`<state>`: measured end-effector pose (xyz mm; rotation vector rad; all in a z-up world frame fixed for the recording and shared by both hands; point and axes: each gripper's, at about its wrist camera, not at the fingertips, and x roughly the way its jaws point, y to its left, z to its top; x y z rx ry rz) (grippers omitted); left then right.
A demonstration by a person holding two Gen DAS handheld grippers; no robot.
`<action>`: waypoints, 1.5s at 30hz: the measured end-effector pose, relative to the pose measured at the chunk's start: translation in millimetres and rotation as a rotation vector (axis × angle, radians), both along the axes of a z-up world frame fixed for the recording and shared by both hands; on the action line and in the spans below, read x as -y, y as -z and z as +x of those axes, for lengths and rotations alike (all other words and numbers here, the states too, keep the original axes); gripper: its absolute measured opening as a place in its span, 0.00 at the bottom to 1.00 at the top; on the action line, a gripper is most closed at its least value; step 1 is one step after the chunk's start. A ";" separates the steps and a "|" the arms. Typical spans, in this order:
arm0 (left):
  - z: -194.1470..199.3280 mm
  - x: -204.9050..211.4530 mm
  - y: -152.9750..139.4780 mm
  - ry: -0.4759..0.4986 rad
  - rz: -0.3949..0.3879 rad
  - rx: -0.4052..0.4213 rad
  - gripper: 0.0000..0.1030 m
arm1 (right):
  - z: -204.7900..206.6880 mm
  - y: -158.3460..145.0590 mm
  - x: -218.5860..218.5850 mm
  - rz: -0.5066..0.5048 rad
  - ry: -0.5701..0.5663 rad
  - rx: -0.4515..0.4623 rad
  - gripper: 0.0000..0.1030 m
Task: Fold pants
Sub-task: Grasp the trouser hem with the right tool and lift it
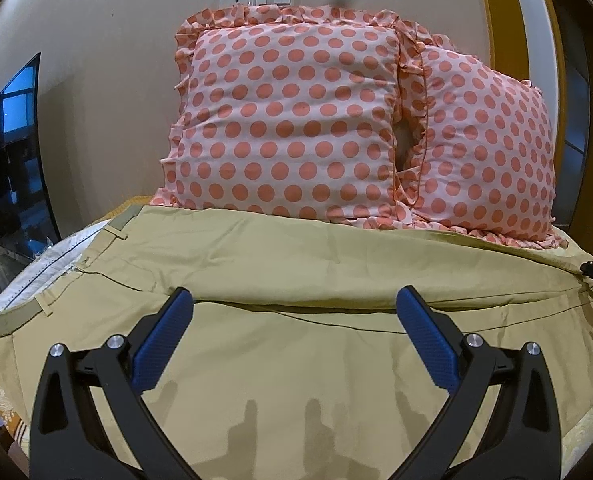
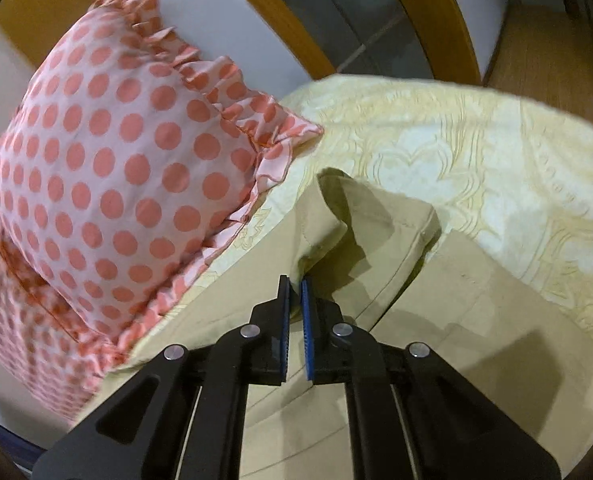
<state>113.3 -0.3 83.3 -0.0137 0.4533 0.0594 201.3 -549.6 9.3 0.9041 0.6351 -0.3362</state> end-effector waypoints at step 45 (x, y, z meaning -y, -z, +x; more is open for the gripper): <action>171.9 -99.0 19.0 -0.060 -0.556 -0.367 0.03 | -163.4 -25.4 0.9 -0.018 -0.020 0.299 0.02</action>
